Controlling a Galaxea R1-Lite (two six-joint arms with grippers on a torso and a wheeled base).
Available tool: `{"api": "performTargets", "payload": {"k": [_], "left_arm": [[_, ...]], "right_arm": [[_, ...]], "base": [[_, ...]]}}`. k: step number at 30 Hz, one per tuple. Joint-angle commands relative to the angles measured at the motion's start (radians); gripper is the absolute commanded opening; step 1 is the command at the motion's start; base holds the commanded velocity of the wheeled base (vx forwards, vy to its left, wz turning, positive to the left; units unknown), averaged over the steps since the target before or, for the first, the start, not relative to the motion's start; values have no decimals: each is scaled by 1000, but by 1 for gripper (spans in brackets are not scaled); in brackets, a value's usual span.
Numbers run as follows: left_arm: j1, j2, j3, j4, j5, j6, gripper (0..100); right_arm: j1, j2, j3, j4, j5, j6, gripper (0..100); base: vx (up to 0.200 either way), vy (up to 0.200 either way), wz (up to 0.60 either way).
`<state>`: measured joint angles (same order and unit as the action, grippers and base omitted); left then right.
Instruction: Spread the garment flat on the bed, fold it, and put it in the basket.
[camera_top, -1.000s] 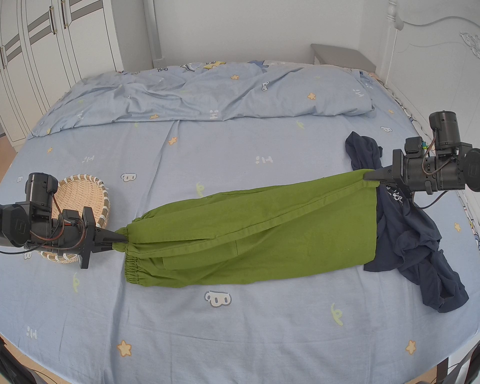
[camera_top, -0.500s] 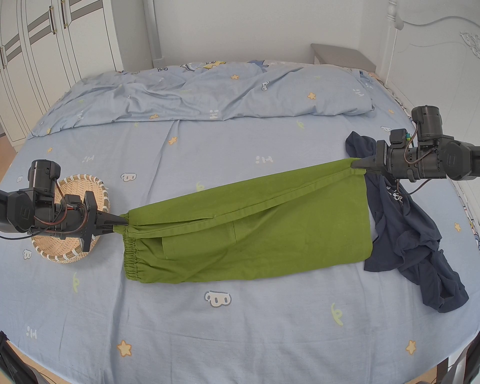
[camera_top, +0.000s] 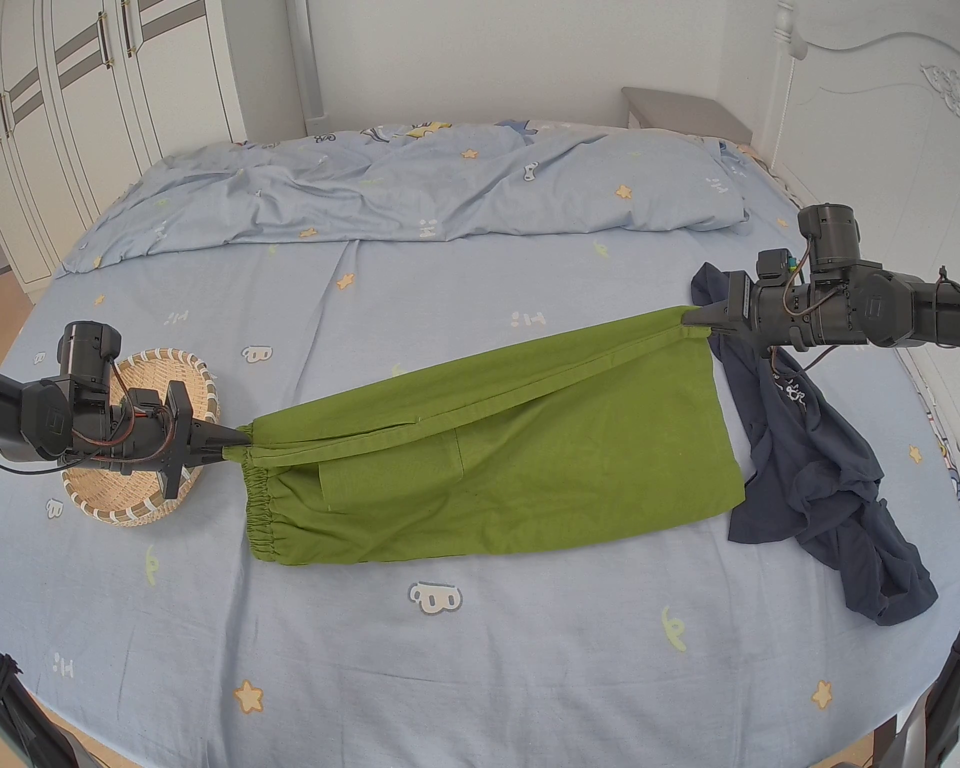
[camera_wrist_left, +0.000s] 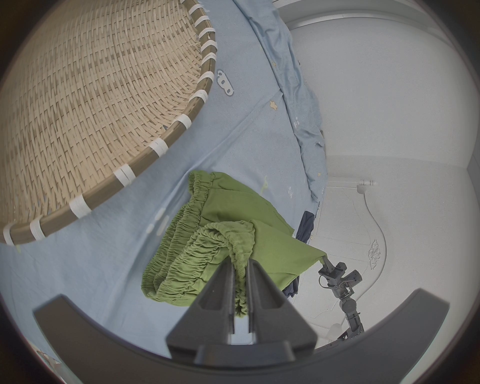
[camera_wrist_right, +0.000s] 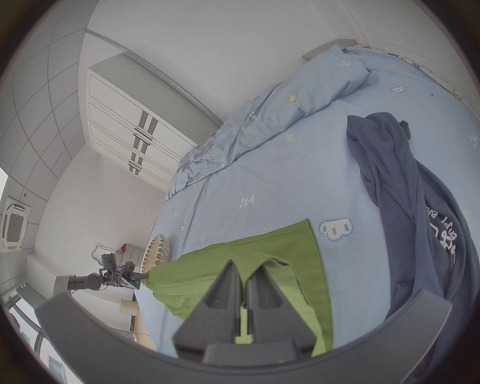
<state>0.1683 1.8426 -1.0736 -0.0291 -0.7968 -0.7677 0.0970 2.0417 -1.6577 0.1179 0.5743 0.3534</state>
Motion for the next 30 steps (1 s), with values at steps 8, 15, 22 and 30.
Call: {"api": "performTargets", "payload": {"k": [8,15,22,30], "left_arm": [[8,27,-6,-3,1,1,0],[-3,55,-8,-3,1,11,0],[4,58,-5,2,-1,18,0],[2,61,-6,-2,-1,18,0]], "right_arm": [[3,61,-51,6,-2,-1,0],[1,61,-60,8,-2,-1,0],[23,38,-39,48,-11,-1,0],[75,-126,64,69,-33,-2,0]], "base": [[0,0,0],[0,0,0],[0,0,0],[0,0,0]]}}
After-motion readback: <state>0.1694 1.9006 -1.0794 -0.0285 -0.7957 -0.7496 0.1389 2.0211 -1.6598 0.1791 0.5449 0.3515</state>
